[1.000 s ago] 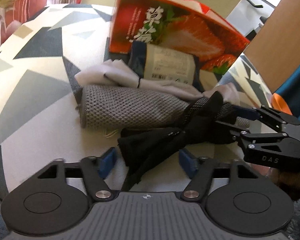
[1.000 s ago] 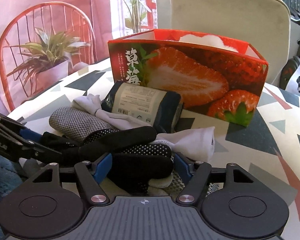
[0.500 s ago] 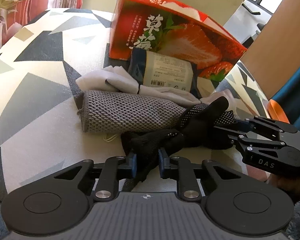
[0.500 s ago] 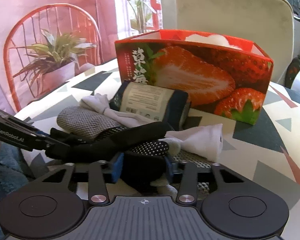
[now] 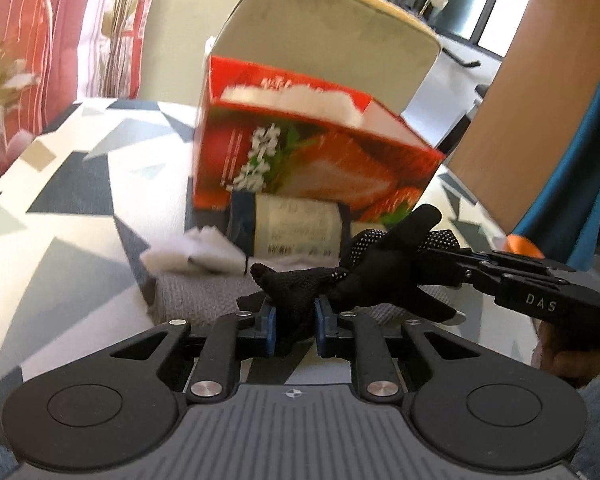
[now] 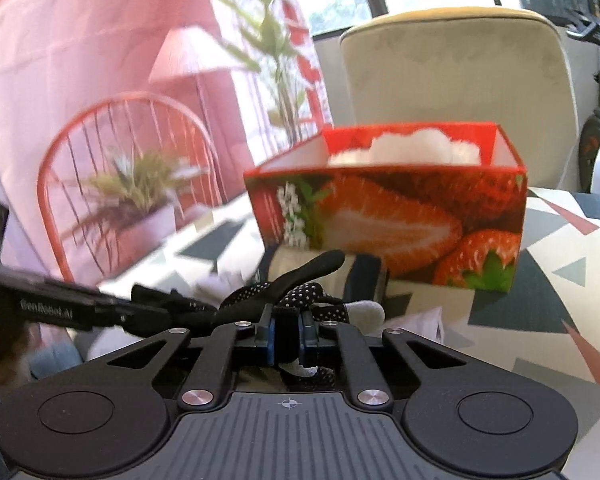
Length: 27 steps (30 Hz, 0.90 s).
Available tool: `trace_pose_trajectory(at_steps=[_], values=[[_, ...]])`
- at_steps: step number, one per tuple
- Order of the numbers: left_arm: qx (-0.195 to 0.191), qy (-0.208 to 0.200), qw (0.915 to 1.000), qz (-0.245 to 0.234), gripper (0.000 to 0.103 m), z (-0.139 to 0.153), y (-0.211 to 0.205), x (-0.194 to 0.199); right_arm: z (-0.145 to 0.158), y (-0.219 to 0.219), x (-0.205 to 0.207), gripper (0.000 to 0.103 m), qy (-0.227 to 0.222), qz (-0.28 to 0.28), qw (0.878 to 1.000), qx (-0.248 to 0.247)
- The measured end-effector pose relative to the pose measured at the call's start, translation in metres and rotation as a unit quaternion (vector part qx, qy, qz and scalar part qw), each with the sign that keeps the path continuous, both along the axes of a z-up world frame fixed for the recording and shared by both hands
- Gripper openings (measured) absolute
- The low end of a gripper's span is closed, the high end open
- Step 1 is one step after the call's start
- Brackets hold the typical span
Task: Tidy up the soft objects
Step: 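Lift the black glove with both grippers and carry it over the red box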
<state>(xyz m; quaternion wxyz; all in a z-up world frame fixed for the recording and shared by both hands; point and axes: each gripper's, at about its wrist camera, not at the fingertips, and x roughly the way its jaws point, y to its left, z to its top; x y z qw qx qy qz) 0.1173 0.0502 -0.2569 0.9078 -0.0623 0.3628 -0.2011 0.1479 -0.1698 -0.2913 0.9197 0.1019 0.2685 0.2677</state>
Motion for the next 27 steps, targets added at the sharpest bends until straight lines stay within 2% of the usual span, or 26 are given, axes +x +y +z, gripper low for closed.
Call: trace_pose_trajectory(at_steps=[7, 11, 13, 17, 20, 22, 25, 27], values=[[0.002, -0.060, 0.9980, -0.018, 0.019, 0.043, -0.007, 0.013, 0.029, -0.014, 0.012, 0.009, -0.030, -0.016, 0.999, 0.041], [-0.022, -0.077, 0.9967, -0.010, 0.019, 0.068, -0.010, 0.032, 0.059, -0.024, 0.030, 0.009, -0.067, -0.021, 0.996, 0.051], [-0.028, -0.087, 0.9958, -0.006, 0.019, 0.078, -0.012, 0.045, 0.072, -0.026, 0.041, 0.009, -0.080, -0.023, 0.995, 0.052], [-0.026, -0.112, 0.9932, -0.016, 0.019, 0.096, -0.021, 0.077, 0.095, -0.024, 0.072, 0.009, -0.094, -0.031, 0.995, 0.022], [-0.028, -0.095, 0.9946, -0.029, 0.019, 0.100, -0.028, 0.112, 0.104, -0.025, 0.102, 0.009, -0.089, -0.040, 0.995, 0.021], [-0.015, -0.086, 0.9957, -0.032, 0.019, 0.100, -0.035, 0.136, 0.106, -0.026, 0.122, 0.009, -0.077, -0.047, 0.996, 0.021], [0.014, -0.062, 0.9972, -0.040, 0.019, 0.092, -0.049, 0.174, 0.103, -0.026, 0.159, 0.009, -0.044, -0.057, 0.997, 0.014], [0.021, -0.031, 0.9988, -0.032, 0.019, 0.081, -0.052, 0.197, 0.093, -0.026, 0.181, 0.009, -0.017, -0.063, 0.998, 0.001]])
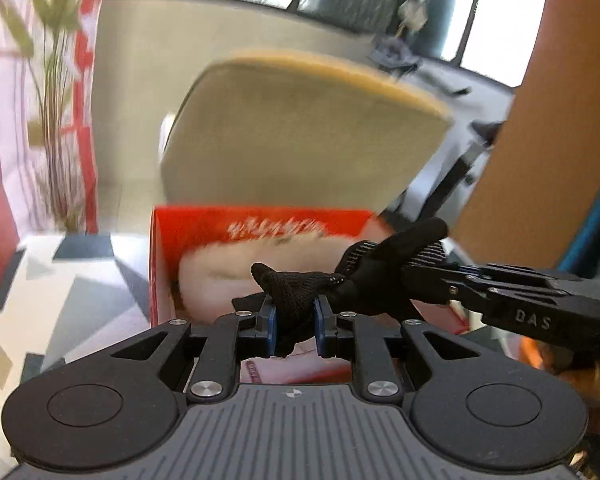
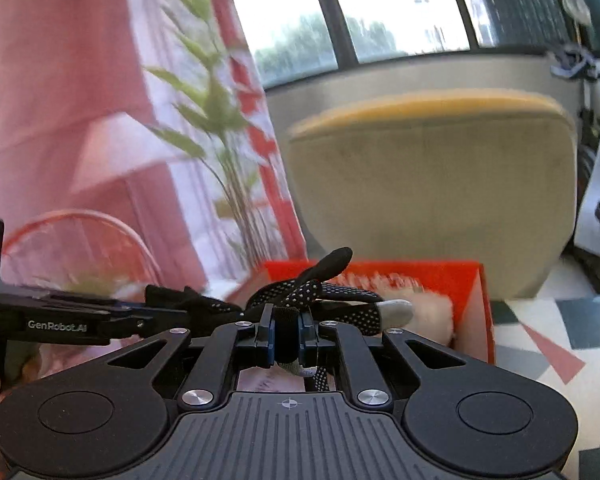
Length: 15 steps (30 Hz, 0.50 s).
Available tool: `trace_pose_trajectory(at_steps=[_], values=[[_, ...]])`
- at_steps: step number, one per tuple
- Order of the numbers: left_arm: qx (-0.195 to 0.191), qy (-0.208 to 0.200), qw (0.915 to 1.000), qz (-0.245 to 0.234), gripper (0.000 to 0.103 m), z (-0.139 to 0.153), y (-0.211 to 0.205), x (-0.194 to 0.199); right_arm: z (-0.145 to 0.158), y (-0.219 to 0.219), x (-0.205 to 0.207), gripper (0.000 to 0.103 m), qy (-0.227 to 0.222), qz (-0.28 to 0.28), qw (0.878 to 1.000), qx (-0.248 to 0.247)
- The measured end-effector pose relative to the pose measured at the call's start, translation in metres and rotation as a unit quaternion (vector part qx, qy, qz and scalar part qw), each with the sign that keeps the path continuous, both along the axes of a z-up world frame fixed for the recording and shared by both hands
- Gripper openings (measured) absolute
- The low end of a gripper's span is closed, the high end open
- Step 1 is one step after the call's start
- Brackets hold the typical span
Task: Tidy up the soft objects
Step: 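Lift the black glove with both grippers and carry it over the red box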
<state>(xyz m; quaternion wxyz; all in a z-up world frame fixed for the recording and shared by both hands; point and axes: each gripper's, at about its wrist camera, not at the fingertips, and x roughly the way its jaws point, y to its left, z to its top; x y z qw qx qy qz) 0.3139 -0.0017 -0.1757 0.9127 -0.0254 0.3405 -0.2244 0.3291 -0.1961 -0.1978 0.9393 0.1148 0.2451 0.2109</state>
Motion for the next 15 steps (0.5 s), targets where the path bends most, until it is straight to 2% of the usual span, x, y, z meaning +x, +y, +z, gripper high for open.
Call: trace_pose_trajectory(at_steps=[3, 7, 11, 15], values=[[0.006, 0.049, 0.9987, 0.010, 0.019, -0.021, -0.006, 0.024, -0.019, 0.001, 0.026, 0.009, 0.049, -0.018, 0.998, -0.017], [0.038, 0.066, 0.9970, 0.012, 0.019, -0.038, -0.017, 0.039, -0.046, 0.003, 0.046, 0.009, 0.102, -0.032, 0.994, -0.026], [0.066, 0.075, 0.9949, 0.015, 0.019, -0.046, -0.013, 0.052, -0.067, 0.008, 0.061, 0.009, 0.139, -0.038, 0.989, -0.033], [0.135, 0.059, 0.9891, 0.000, 0.023, -0.056, -0.016, 0.063, -0.081, 0.016, 0.068, 0.009, 0.157, -0.038, 0.986, -0.041]])
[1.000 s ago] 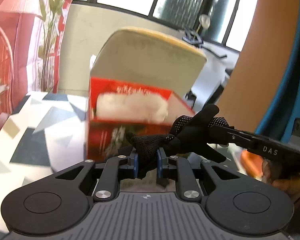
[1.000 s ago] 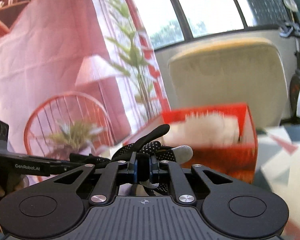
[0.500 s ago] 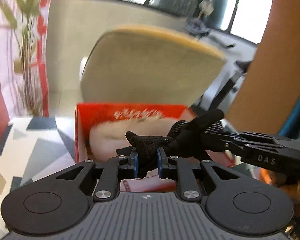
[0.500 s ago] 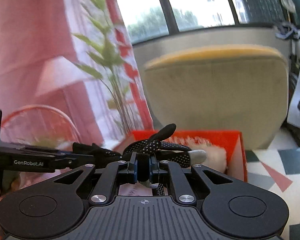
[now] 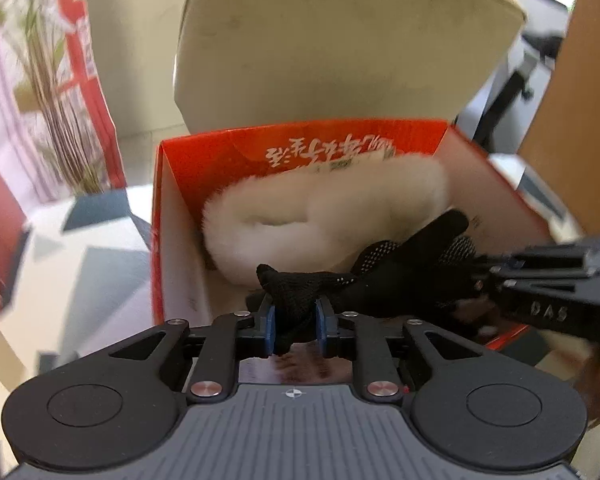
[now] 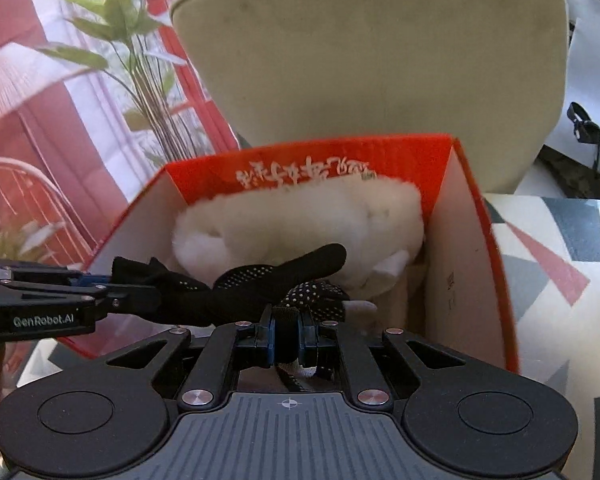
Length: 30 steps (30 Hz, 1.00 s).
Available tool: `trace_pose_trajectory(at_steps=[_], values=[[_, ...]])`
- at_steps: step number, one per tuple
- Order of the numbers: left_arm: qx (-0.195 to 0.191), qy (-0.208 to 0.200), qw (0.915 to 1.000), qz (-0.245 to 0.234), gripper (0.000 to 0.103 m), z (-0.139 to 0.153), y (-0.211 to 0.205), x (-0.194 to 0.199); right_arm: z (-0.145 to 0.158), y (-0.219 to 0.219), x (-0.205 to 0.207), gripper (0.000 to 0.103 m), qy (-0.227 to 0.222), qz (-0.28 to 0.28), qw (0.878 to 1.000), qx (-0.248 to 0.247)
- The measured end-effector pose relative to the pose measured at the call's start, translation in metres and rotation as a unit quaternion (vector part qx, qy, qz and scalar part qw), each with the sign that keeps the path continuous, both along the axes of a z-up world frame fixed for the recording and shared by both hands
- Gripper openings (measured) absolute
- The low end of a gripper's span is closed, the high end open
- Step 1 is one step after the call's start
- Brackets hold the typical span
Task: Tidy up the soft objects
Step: 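Lift the black glove with both grippers and carry it over the red box, then lower the black glove into the red box and open both grippers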
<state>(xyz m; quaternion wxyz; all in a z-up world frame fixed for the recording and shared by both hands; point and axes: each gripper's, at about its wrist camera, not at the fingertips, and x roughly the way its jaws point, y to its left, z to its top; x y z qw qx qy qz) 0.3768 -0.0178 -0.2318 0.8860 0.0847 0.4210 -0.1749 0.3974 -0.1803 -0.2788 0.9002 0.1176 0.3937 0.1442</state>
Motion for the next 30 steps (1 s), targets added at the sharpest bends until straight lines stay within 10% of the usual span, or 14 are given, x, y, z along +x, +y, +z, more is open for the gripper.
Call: trace_pose_trajectory(at_steps=[17, 22, 26, 30], values=[[-0.016, -0.084, 0.9963, 0.011, 0.094, 0.030, 0.012, -0.012, -0.015, 0.026, 0.004, 0.011, 0.018, -0.017, 1.000, 0.011], [-0.061, -0.105, 0.9922, 0.028, 0.103, 0.045, 0.026, -0.033, 0.001, 0.020, -0.019, 0.042, -0.044, -0.007, 0.999, -0.025], [-0.057, -0.128, 0.9889, 0.048, 0.103, 0.048, 0.032, -0.053, 0.014, 0.000, -0.044, 0.098, -0.103, -0.049, 0.993, -0.016], [-0.047, -0.156, 0.9849, 0.060, 0.103, 0.048, 0.036, -0.081, 0.022, -0.014, -0.065, 0.103, -0.129, -0.071, 0.989, -0.002]])
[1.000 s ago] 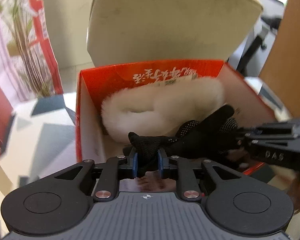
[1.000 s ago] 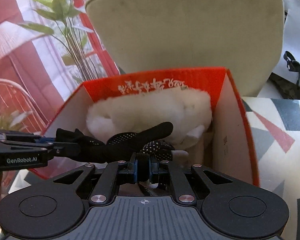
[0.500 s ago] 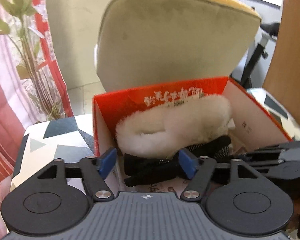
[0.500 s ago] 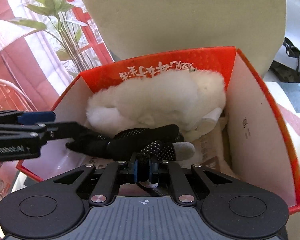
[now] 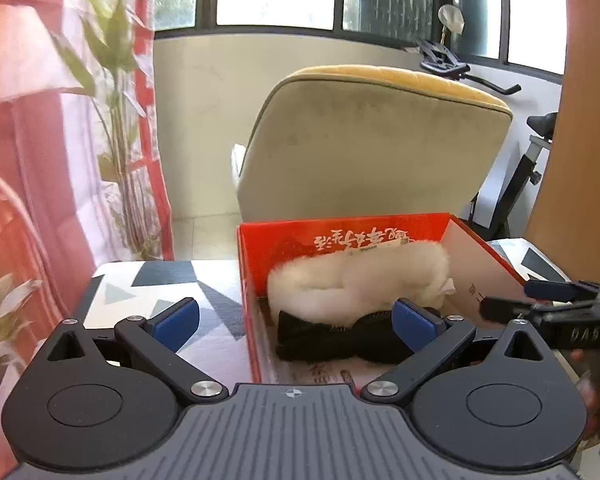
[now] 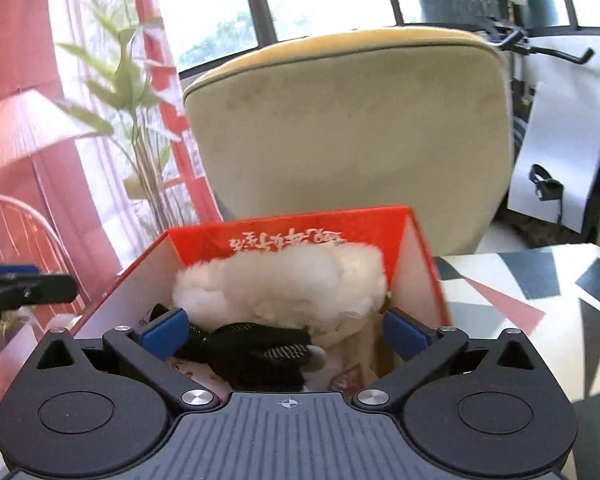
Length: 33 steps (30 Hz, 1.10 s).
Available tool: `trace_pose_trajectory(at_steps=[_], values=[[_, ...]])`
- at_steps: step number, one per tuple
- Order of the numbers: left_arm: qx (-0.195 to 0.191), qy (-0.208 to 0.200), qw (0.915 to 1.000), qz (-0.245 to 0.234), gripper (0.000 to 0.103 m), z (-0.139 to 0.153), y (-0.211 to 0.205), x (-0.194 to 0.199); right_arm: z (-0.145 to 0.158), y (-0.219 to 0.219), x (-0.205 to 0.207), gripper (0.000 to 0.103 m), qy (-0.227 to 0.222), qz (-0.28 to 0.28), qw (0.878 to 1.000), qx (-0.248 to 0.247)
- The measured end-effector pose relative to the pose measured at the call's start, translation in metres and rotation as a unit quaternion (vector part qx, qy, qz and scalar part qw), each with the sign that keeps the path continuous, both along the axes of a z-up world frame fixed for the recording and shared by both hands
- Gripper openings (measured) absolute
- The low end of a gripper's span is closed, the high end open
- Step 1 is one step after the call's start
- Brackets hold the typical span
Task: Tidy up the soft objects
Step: 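Lower the black glove into the red box and open both grippers, then move both grippers back down to the grey knit towel on the table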
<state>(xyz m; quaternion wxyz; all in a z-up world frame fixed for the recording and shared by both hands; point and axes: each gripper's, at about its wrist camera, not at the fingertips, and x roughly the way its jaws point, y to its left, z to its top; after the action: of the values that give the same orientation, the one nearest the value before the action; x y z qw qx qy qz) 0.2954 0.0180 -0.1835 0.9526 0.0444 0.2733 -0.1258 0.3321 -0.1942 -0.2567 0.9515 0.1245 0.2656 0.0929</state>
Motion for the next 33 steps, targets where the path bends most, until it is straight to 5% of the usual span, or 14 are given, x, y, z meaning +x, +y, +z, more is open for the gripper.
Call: trace_pose_trajectory(at_steps=[5, 9, 19, 33], values=[[-0.010, -0.012, 0.9999, 0.006, 0.103, -0.010, 0.010, -0.034, -0.003, -0.011, -0.028, 0.103, 0.004, -0.016, 1.000, 0.018], [-0.040, 0.017, 0.9990, 0.010, 0.103, -0.025, 0.025, -0.058, -0.012, -0.012, -0.065, 0.103, -0.031, -0.008, 0.999, 0.010], [-0.015, 0.035, 0.9986, 0.036, 0.103, -0.061, 0.036, -0.109, -0.037, -0.002, -0.129, 0.103, -0.036, 0.011, 0.999, 0.023], [-0.004, 0.109, 0.9918, 0.067, 0.103, -0.113, 0.043, -0.125, -0.088, -0.003, -0.164, 0.103, 0.077, 0.000, 0.997, -0.016]])
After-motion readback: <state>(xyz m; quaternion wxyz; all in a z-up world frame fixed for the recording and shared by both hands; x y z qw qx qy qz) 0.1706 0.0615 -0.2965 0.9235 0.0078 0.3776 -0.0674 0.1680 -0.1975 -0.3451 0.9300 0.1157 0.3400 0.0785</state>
